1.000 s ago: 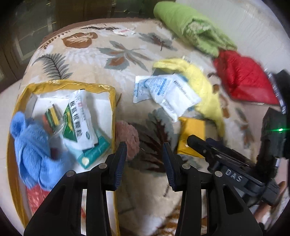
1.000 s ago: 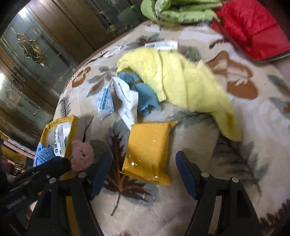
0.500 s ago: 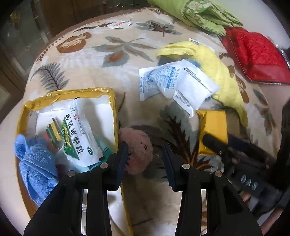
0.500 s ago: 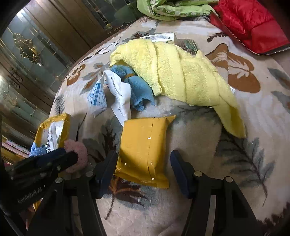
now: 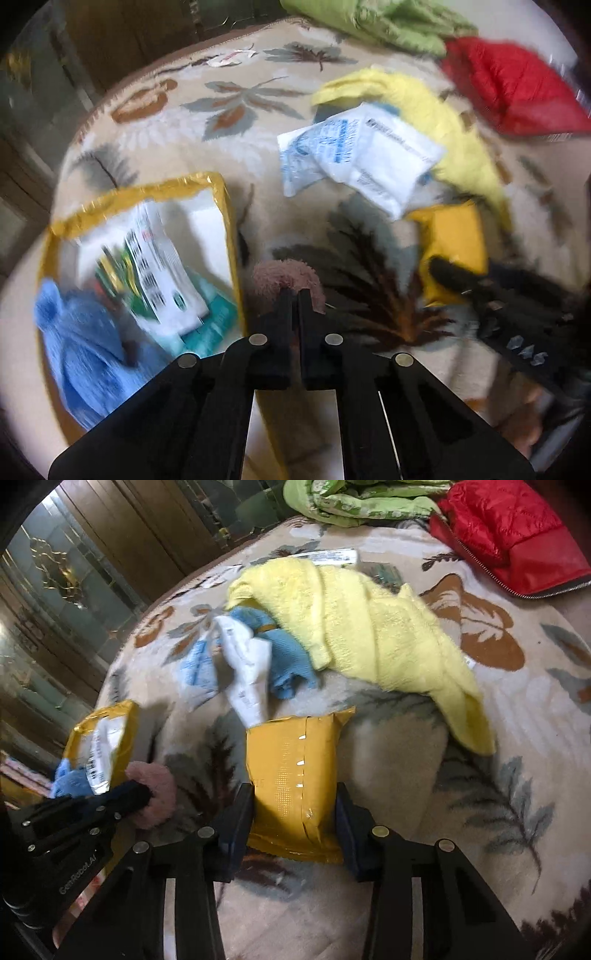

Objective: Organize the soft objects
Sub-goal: 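Grasp the pink fuzzy ball with the left tool while the right tool grasps the yellow pouch, then carry the pink ball and yellow pouch into the tray and open both tools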

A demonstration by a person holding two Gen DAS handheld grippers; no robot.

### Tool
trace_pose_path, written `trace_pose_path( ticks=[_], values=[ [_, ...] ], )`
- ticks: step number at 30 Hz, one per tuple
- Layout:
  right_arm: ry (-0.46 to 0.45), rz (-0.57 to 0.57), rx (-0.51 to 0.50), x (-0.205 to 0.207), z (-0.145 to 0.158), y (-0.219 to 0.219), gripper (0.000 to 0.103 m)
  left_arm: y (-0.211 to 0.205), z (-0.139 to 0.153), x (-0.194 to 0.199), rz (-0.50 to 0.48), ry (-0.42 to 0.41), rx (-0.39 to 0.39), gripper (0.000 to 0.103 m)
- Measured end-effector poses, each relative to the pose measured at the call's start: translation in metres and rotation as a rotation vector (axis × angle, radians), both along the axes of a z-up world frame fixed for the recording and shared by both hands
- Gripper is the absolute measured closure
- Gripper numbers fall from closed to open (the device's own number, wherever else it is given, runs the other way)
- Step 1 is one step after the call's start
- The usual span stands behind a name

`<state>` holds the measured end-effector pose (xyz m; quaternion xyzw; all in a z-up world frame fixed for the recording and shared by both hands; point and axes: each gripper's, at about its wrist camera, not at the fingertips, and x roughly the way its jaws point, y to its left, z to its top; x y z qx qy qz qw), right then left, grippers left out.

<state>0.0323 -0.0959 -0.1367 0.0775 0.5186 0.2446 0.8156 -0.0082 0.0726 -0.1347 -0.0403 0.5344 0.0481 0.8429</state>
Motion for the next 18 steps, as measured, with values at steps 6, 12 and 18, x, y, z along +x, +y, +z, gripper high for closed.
trace_pose_path(
  ticks=[6,12,18],
  values=[
    [-0.006,0.052,0.025,-0.028,0.005,-0.007,0.061,-0.001,0.006,-0.033,0.014,-0.050,-0.253,0.102],
    [0.015,0.061,0.072,-0.046,0.016,-0.023,0.061,-0.003,0.022,-0.073,0.038,-0.111,-0.368,0.102],
    [-0.027,0.158,0.117,-0.078,0.049,0.002,0.061,0.030,0.055,-0.128,0.108,-0.187,-0.372,0.102]
  ],
)
